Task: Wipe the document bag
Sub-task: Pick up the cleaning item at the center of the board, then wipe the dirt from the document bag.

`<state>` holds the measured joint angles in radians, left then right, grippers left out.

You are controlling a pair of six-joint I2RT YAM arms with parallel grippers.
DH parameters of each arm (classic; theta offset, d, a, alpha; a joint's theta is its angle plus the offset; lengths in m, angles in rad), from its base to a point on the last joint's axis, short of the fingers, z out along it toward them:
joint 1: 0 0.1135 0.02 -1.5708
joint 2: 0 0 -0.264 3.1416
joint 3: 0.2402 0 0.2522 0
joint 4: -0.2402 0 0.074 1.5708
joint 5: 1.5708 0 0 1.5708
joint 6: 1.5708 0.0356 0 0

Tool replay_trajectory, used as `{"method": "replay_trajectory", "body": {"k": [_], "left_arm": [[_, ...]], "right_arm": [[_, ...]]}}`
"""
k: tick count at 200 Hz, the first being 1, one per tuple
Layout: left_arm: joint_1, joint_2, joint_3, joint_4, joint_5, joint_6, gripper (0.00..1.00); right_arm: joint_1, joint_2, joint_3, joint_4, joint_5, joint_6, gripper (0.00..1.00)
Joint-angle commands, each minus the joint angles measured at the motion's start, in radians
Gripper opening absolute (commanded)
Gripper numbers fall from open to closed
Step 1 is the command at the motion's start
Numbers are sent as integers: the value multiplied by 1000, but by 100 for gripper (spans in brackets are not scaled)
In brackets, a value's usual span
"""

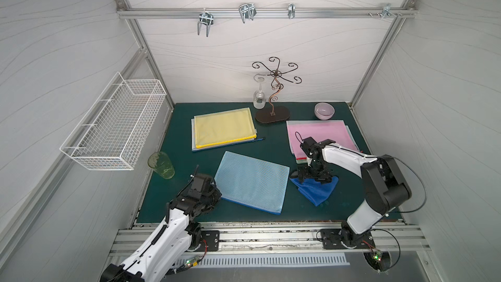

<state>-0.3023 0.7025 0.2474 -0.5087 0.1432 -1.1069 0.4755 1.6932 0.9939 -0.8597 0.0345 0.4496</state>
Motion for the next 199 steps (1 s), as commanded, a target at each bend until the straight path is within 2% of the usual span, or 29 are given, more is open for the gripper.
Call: {"method": "replay_trajectory", "body": {"k": [1,11,32,49,62,75,92,109,149,177,199], "left_arm": [[-4,-16,-4,-16,-6,16,0],[-4,-23,-10,-23,-11,18,0],[-5,-40,-28,-24,-11,15,0],[-5,-52,-41,-28,-11,15,0],[-6,-59,-49,-27,-13,15,0],[-4,-63,-56,-26,-12,15,0],[-4,-61,-56,-20,-10,15,0],[-5,-48,-52,-8,-7,16,0],[-5,1,-23,10,1,34,0],[-4,19,-5,19,3,41,0],[-4,14,8,1,2,42,0]], "right_arm": [[-6,22,-34,87,-55,21,98],[-7,12,-69,109,-81,35,91],[-8,-34,-127,132,-127,49,66],[-8,-88,-134,117,-153,46,24],[-3,-134,-107,74,-156,35,0],[24,-184,-36,-7,-134,18,0],[112,-237,99,-90,-92,-8,0],[181,-200,230,-100,-194,-25,0],[378,162,556,-7,-540,-76,0],[465,445,777,74,-799,-74,0],[509,611,910,102,-887,-40,0]]}}
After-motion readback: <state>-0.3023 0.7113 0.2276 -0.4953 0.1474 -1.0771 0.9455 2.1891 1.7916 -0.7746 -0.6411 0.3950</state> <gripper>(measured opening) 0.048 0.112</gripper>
